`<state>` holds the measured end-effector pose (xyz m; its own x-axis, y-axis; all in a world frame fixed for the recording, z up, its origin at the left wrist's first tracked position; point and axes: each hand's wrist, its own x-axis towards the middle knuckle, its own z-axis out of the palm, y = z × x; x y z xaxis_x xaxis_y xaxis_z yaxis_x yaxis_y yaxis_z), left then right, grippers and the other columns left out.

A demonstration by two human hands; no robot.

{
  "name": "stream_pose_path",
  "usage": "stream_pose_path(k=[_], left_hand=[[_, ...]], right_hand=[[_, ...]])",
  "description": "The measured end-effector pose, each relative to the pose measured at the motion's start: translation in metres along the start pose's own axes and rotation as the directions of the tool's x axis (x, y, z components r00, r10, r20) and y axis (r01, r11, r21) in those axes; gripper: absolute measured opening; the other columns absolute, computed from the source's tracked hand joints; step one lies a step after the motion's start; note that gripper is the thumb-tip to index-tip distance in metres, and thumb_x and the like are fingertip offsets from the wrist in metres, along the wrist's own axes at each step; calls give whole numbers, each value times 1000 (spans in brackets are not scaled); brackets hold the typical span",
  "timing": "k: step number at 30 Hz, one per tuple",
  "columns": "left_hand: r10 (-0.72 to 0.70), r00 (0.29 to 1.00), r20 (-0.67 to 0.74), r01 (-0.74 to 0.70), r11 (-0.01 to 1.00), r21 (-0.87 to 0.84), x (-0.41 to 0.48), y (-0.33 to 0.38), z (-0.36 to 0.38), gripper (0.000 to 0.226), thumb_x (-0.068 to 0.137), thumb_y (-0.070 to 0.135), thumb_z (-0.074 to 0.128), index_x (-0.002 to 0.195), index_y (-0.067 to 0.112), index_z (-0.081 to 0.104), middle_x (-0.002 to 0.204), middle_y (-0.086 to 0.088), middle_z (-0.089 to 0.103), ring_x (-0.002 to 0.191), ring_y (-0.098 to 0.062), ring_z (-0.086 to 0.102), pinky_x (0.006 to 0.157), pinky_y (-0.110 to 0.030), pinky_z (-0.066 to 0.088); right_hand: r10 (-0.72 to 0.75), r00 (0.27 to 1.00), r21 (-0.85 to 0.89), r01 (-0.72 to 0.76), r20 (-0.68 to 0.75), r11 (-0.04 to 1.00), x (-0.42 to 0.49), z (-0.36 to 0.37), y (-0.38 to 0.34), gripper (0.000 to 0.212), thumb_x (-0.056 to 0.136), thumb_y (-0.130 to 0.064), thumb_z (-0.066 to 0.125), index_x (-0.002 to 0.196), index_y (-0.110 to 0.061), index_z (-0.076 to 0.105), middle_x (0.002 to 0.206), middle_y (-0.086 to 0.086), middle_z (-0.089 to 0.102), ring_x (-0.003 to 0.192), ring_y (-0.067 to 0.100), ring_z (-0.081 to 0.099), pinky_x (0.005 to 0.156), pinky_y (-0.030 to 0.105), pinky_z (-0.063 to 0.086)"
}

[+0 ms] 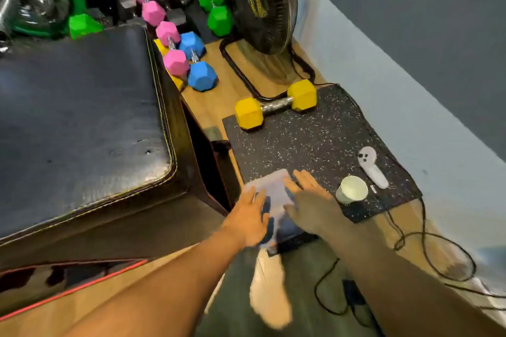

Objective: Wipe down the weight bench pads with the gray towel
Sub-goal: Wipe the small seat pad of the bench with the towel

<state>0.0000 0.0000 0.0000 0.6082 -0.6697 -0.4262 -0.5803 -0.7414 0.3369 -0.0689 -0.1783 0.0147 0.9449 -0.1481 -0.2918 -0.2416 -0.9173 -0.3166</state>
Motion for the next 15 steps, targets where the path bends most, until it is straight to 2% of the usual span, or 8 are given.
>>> stream_pose_path(k=[2, 4, 6, 8, 9, 11, 13, 15], left_hand=[[-54, 997, 48, 55, 998, -22, 16, -15, 35, 65, 97, 34, 32, 151, 8, 11, 158, -18, 10, 144, -35, 11, 116, -38, 18], [-140, 984, 114, 146, 988, -42, 34, -26, 60, 72, 90, 45, 25, 153, 16, 2, 160, -14, 1, 147, -35, 1, 117, -39, 19], [-163, 977, 136, 176, 980, -94, 49, -32, 83, 71, 93, 42, 33, 153, 19, 2, 160, -12, -4, 147, -34, -6, 117, -41, 19], [-188, 980, 72, 197, 968, -156, 58, -30, 94, 74, 90, 30, 52, 152, 19, 14, 158, -18, 3, 146, -35, 7, 115, -40, 25], [-197, 980, 8, 195, 960, -202, 62, -30, 96, 75, 84, 24, 59, 150, 18, 24, 154, -18, 14, 143, -35, 20, 112, -38, 30], [-226, 970, -92, 186, 928, -322, 65, -26, 93, 69, 72, 11, 66, 138, 17, 44, 137, -11, 36, 125, -30, 44, 104, -30, 38], [-242, 961, -132, 166, 891, -423, 62, -15, 78, 63, 69, 4, 64, 130, 14, 52, 126, -9, 42, 115, -24, 49, 98, -20, 38], [-244, 950, -194, 120, 860, -496, 59, -3, 58, 59, 70, 4, 62, 128, 14, 55, 123, -7, 45, 114, -21, 49, 96, -17, 36]], right_hand=[[-41, 998, -53, 43, 37, 998, 18, 36, 10, 67, 94, -39, 50, 152, -24, 20, 161, 10, 8, 148, 31, 4, 115, 47, 25], [4, 987, -110, 14, 159, 994, 37, 65, 20, 64, 97, -39, 45, 152, -28, 15, 162, 10, -4, 148, 34, -1, 116, 47, 22], [59, 969, -146, -24, 238, 989, 51, 88, 26, 62, 97, -36, 44, 151, -37, 14, 161, 6, -13, 145, 38, 7, 112, 47, 30], [114, 964, -103, -92, 239, 990, 56, 101, 26, 64, 95, -22, 45, 149, -42, 17, 160, 3, -16, 138, 41, 23, 103, 45, 39], [127, 965, -50, -118, 230, 992, 59, 105, 24, 64, 95, -15, 44, 148, -42, 20, 160, 3, -12, 134, 40, 27, 102, 44, 40], [104, 976, 21, -110, 189, 994, 62, 110, 18, 53, 96, -14, 41, 142, -37, 31, 155, 7, 10, 128, 34, 35, 102, 42, 40], [28, 995, -3, -28, 99, 1000, 61, 105, 10, 40, 95, -24, 44, 133, -32, 41, 144, 7, 32, 120, 28, 43, 101, 42, 41], [19, 1000, 69, -21, 25, 997, 53, 91, 5, 34, 92, -21, 47, 126, -24, 49, 142, 2, 34, 120, 26, 41, 98, 36, 42]])
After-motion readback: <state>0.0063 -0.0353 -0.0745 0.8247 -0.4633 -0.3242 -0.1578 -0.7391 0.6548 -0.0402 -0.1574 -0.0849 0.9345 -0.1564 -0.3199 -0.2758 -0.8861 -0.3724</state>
